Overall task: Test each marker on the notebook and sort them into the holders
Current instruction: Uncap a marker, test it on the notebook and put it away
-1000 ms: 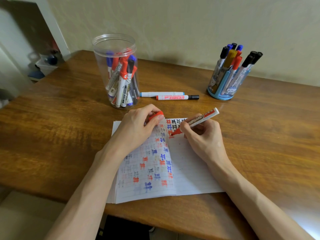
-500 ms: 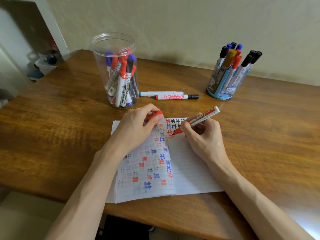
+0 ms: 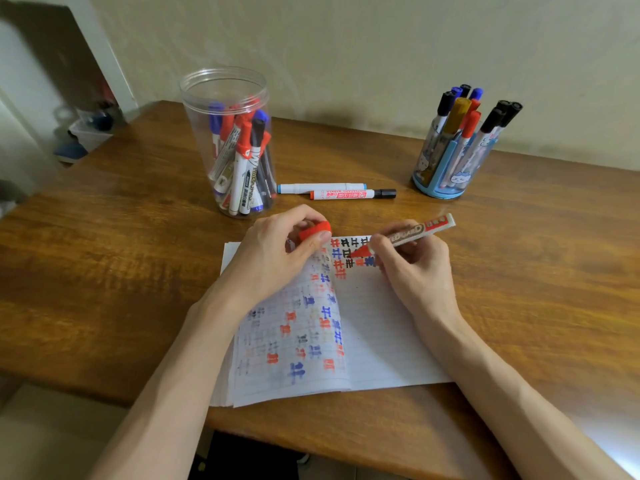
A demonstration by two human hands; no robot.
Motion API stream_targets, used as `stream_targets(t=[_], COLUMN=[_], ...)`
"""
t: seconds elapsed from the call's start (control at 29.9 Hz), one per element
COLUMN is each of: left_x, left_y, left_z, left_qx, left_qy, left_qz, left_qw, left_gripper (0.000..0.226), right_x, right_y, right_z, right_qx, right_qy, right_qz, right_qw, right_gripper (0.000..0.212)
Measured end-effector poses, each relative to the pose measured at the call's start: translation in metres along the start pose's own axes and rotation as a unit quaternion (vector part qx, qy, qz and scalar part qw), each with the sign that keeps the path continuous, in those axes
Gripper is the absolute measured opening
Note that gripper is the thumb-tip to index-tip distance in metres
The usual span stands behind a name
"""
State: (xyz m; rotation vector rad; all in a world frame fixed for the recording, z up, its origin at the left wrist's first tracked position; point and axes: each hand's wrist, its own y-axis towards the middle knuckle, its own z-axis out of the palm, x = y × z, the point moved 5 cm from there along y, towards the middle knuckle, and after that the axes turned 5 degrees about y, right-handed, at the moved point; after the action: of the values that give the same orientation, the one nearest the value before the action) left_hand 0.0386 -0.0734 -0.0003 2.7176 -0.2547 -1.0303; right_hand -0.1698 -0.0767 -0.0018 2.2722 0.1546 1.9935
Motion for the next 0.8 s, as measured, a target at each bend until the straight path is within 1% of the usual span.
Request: stream_targets(t=[0.03, 0.1, 0.2, 0.33, 0.47, 0.6, 0.8], left_x=[-0.003, -0.008, -0.010, -0.010, -0.014, -0.015, -0.013], left_y=[0.000, -0.001, -0.001, 0.000, 0.000, -0.001, -0.001], left_z=[0.000, 0.000, -0.001, -0.004, -0.004, -0.002, -0.004], left_qx=[0.005, 0.013, 0.014, -0.003, 0.003, 0.013, -0.001], left_qy=[-0.014, -0.045, -0.076, -0.097, -0.095, -0.094, -0.096], left_qz=[0.002, 0.007, 0.003, 0.001, 0.010, 0.011, 0.005], left_qw=[1.000, 0.999, 0.997, 0.995, 0.995, 0.995, 0.995], left_gripper=[0.026, 0.025, 0.027, 0.026, 0.026, 0.025, 0.025], right_x=[0.000, 0.000, 0.002, 0.003, 0.005, 0.005, 0.011], right_y=[0.000, 0.001, 0.003, 0.003, 0.001, -0.001, -0.003], right_z=[-0.003, -0.007, -0.010, -0.011, -0.008, -0.005, -0.005], right_qx=[-0.010, -0.023, -0.018, -0.003, 0.021, 0.053, 0.079], right_qy=[0.034, 0.079, 0.098, 0.127, 0.127, 0.115, 0.116], right_qz=[0.010, 0.020, 0.017, 0.019, 0.015, 0.010, -0.001], right_qw=[0.999, 0.996, 0.995, 0.992, 0.992, 0.992, 0.990], right_gripper=[0.003, 0.011, 0.013, 0.008, 0.009, 0.014, 0.018])
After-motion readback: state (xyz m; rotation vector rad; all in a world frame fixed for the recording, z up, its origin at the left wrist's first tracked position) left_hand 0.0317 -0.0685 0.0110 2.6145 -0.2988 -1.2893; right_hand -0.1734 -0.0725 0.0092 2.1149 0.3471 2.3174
